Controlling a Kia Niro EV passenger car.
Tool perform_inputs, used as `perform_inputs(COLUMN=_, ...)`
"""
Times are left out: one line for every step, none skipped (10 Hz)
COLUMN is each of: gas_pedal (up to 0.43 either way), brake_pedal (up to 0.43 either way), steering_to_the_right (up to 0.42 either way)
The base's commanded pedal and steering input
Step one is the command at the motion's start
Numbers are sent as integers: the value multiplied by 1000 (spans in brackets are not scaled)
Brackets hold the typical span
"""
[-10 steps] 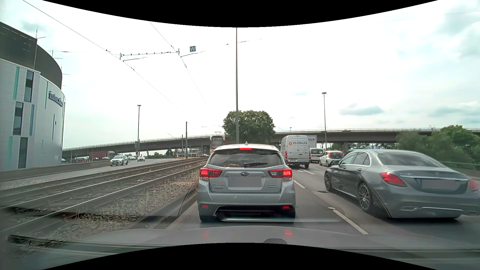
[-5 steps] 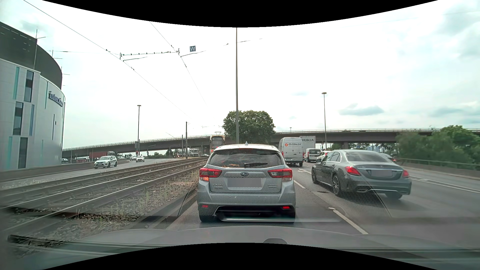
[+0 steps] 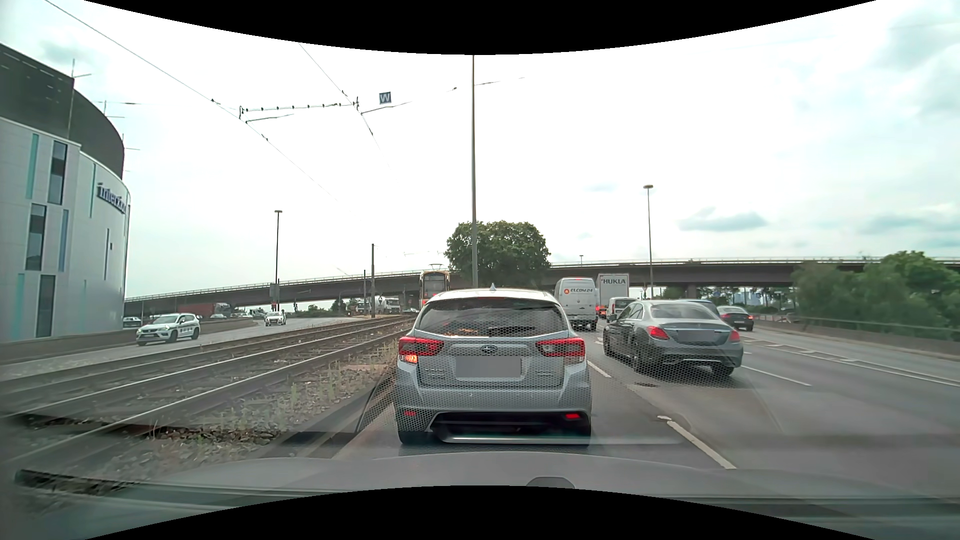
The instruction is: Follow the waypoints while adhering to traffic rules and regulations
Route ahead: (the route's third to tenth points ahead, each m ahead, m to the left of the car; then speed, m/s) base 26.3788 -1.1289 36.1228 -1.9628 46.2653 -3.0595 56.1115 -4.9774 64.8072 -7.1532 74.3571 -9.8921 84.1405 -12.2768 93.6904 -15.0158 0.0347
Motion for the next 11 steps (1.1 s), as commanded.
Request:
perform_inputs(gas_pedal=0, brake_pedal=37, steering_to_the_right=-8)
perform_inputs(gas_pedal=0, brake_pedal=37, steering_to_the_right=-8)
perform_inputs(gas_pedal=0, brake_pedal=30, steering_to_the_right=-7)
perform_inputs(gas_pedal=0, brake_pedal=37, steering_to_the_right=-7)
perform_inputs(gas_pedal=0, brake_pedal=0, steering_to_the_right=-8)
perform_inputs(gas_pedal=0, brake_pedal=0, steering_to_the_right=-8)
perform_inputs(gas_pedal=0, brake_pedal=0, steering_to_the_right=-8)
perform_inputs(gas_pedal=0, brake_pedal=0, steering_to_the_right=-7)
perform_inputs(gas_pedal=0, brake_pedal=0, steering_to_the_right=-8)
perform_inputs(gas_pedal=0, brake_pedal=0, steering_to_the_right=-7)
perform_inputs(gas_pedal=0, brake_pedal=0, steering_to_the_right=-8)
